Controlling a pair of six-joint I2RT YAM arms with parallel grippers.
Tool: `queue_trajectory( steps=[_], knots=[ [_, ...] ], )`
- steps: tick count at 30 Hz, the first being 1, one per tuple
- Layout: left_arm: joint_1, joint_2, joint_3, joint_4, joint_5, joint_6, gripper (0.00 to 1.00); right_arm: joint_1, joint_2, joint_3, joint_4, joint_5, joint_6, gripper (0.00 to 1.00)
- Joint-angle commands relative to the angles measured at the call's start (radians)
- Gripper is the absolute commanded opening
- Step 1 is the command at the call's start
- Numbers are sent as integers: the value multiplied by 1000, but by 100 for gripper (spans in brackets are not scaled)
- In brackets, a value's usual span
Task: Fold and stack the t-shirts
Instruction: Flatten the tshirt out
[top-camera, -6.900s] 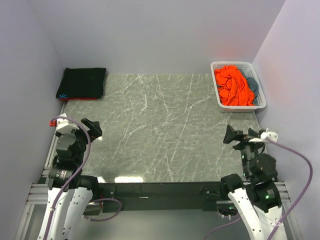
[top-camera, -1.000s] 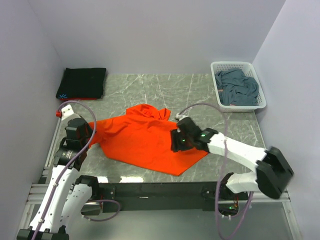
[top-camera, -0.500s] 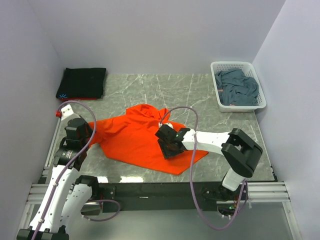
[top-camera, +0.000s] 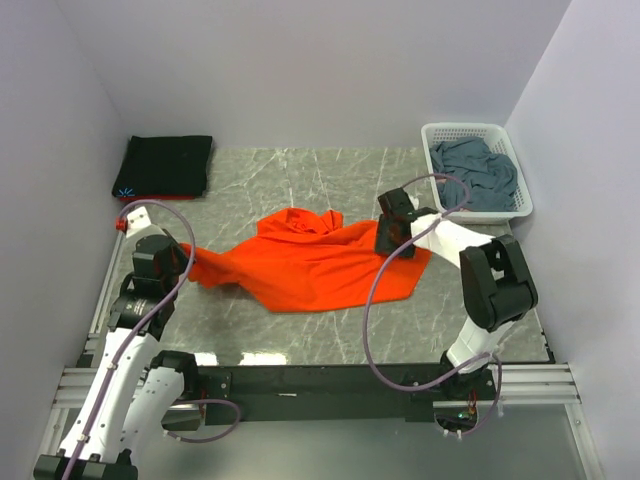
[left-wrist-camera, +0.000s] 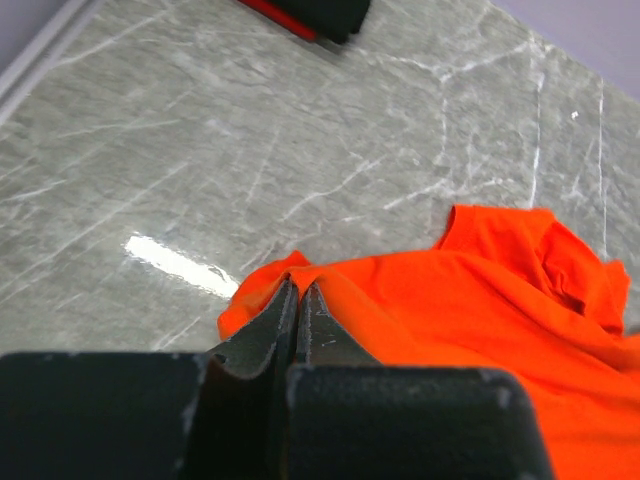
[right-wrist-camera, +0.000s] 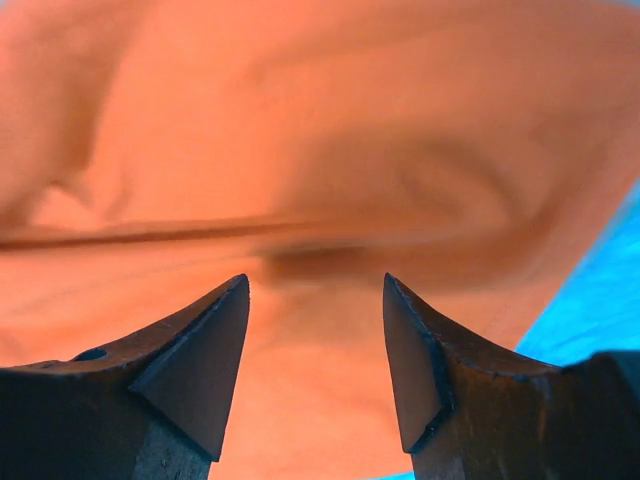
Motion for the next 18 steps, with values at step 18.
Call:
queue_trajectory(
  steps=[18],
  knots=[
    [4,26,-7,68,84,33,1,704,-118,-142,-13,352,-253,64]
  ],
)
